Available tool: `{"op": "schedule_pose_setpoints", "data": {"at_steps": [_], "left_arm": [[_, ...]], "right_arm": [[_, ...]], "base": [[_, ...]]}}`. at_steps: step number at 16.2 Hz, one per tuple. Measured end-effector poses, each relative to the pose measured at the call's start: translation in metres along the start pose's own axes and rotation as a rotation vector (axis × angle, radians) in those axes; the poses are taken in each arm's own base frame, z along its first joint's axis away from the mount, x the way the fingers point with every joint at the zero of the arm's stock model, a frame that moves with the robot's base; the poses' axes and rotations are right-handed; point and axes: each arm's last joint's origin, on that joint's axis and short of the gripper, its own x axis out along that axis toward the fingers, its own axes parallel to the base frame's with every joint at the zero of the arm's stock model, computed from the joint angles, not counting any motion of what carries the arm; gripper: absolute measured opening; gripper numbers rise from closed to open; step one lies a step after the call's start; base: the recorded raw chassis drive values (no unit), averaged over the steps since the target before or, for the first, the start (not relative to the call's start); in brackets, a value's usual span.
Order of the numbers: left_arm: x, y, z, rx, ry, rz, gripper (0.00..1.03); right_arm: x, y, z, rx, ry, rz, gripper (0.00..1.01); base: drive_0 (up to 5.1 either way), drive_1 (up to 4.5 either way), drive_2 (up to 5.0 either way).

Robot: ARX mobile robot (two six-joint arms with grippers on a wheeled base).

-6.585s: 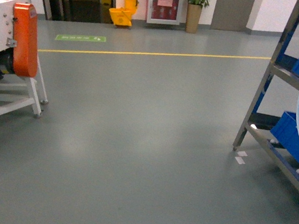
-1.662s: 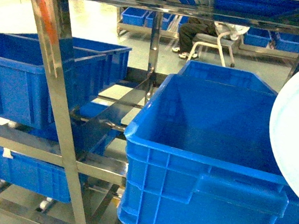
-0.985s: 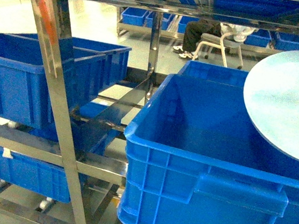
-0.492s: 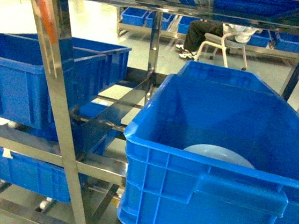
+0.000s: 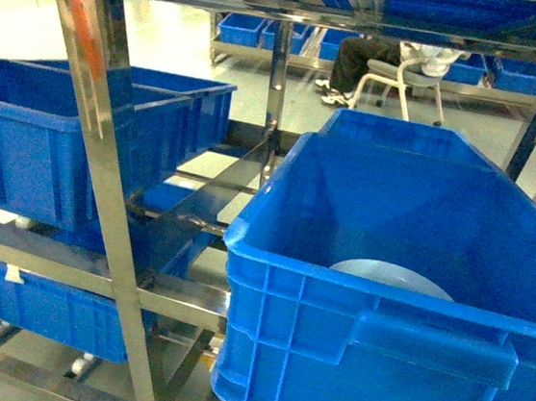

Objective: Place blue tray on left shelf second layer neatly

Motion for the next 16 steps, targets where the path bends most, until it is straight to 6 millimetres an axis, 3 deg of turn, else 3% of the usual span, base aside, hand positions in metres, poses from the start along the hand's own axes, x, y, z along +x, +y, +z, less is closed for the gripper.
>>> {"op": "schedule_pose_setpoints", "data": {"at_steps": [1,3,7,8,16], "left_arm": [[0.000,0.000,0.000,0.000,0.003,0.001,0.98],[0.000,0.000,0.000,0.000,0.000,0.000,0.98],[0.000,0.000,0.000,0.000,-0.001,0.000,0.98],[0.000,0.000,0.000,0.000,0.000,0.000,0.98],[0.000,0.000,0.000,0.000,0.000,0.001,0.98]], "right_arm": [[-0.001,0.003,-0.011,-0.025,-0.046,0.026,0.72],[-0.004,0.005,-0.014,-0.037,-0.052,0.032,0.54],[-0.011,0.017,-0.028,-0.051,-0.074,0.035,0.08],[-0.010,0.016,-0.034,-0.052,-0.064,0.022,0.02],[-0.009,0.015,-0.052,-0.051,-0.068,0.022,0.02]], "base": [[0.0,0.00,0.0],[0.0,0.00,0.0],[0.0,0.00,0.0],[0.0,0.00,0.0],[0.0,0.00,0.0]]}}
